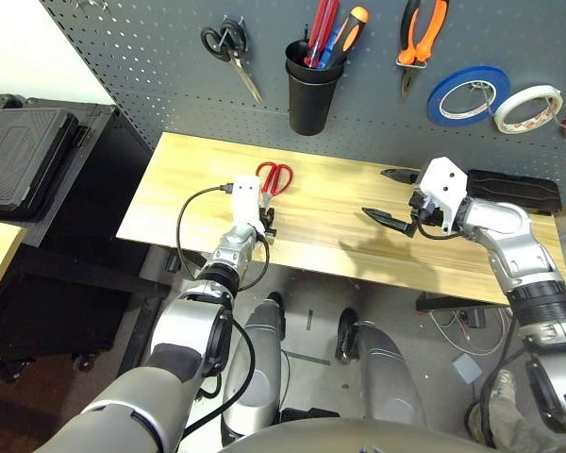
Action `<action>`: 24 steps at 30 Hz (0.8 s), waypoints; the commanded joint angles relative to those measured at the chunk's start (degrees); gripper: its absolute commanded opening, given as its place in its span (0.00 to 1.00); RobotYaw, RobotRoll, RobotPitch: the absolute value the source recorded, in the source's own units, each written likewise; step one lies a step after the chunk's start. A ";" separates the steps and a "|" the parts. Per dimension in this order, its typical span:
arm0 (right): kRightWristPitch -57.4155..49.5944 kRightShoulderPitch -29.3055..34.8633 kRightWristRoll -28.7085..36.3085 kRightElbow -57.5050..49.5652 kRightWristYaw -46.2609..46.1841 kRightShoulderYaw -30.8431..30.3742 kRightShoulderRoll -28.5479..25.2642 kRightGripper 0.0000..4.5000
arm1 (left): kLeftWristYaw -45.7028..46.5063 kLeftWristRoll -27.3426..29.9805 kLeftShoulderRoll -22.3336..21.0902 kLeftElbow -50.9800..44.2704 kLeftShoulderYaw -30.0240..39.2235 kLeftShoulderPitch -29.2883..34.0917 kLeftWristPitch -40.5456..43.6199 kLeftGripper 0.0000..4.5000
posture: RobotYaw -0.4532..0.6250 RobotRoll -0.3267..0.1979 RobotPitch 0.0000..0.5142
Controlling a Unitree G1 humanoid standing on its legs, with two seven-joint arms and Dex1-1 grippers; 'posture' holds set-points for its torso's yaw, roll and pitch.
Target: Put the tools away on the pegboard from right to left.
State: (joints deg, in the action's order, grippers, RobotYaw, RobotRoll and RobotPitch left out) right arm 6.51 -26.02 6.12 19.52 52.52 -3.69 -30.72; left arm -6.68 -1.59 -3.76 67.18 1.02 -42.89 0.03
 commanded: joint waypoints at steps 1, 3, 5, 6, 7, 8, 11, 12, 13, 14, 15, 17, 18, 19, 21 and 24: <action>0.06 1.09 -0.54 0.11 0.44 -0.69 -0.39 1.00 | -0.04 -0.78 0.44 -0.11 -0.80 5.25 4.58 0.07 | 0.63 0.62 0.58; 0.28 1.00 -0.73 0.52 0.45 -0.78 -0.23 1.00 | -0.53 -0.70 0.71 -4.00 -1.25 7.72 6.33 0.07 | 0.64 0.62 0.59; 0.46 0.83 -0.89 1.03 0.45 -0.83 -0.10 1.00 | -0.96 -0.91 1.03 -9.55 -2.22 11.04 9.09 0.07 | 0.65 0.62 0.60; 0.57 0.73 -0.95 1.30 0.49 -0.86 -0.06 1.00 | -1.12 -1.15 1.19 -13.37 -2.95 13.22 10.99 0.07 | 0.65 0.62 0.60; 0.73 0.63 -1.00 1.61 0.57 -0.88 -0.07 1.00 | -1.29 -1.41 1.34 -17.42 -3.78 15.48 13.11 0.07 | 0.65 0.62 0.60; 0.96 0.49 -1.06 2.04 0.67 -0.89 -0.08 1.00 | -1.40 -1.85 1.37 -21.99 -4.81 18.07 15.40 0.07 | 0.66 0.62 0.61; 1.51 -0.04 -1.18 3.18 0.87 -0.90 -0.14 1.00 | -1.58 -2.32 1.13 -34.97 -7.01 25.09 22.78 0.07 | 0.67 0.62 0.61; 1.67 -0.27 -1.22 3.59 0.88 -0.89 -0.15 1.00 | -1.49 -2.36 0.76 -38.97 -7.38 27.14 25.10 0.07 | 0.67 0.62 0.62; 1.90 -0.45 -1.25 4.03 0.93 -0.89 -0.16 1.00 | -1.46 -2.49 0.35 -42.56 -7.83 28.85 27.42 0.07 | 0.68 0.62 0.62; 2.13 -0.60 -1.27 4.42 1.00 -0.92 -0.17 1.00 | -1.60 -2.59 -0.06 -45.66 -8.29 30.26 29.38 0.07 | 0.69 0.62 0.62; 2.37 -0.75 -1.33 4.87 1.03 -0.97 -0.14 1.00 | -1.75 -2.65 -0.42 -48.52 -8.66 31.48 31.33 0.07 | 0.69 0.62 0.62; 2.92 -1.05 -1.46 5.77 1.05 -1.12 0.04 1.00 | -2.16 -2.58 -0.94 -53.31 -9.29 33.17 34.64 0.07 | 0.69 0.62 0.62; 3.18 -1.21 -1.52 6.19 1.03 -1.21 0.14 1.00 | -2.29 -2.41 -1.08 -55.09 -9.41 33.66 36.05 0.07 | 0.70 0.62 0.62; 3.35 -1.43 -1.60 6.58 0.96 -1.33 0.29 1.00 | -2.50 -2.20 -1.30 -56.97 -9.48 34.08 37.14 0.07 | 0.70 0.62 0.62; 3.72 -1.99 -1.81 7.44 0.71 -1.56 0.78 1.00 | -3.03 -1.79 -2.05 -60.66 -9.32 34.68 39.27 0.23 | 0.70 0.62 0.61; 4.23 -2.43 -2.07 8.21 0.58 -1.58 1.22 1.00 | -3.65 -1.43 -2.89 -63.43 -9.02 34.83 41.37 0.45 | 0.70 0.62 0.60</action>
State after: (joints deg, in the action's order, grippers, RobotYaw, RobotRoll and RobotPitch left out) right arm 10.07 -28.73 4.66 26.92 53.07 -4.42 -29.63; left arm -9.58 -3.41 -6.35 5.09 -7.85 -9.28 39.51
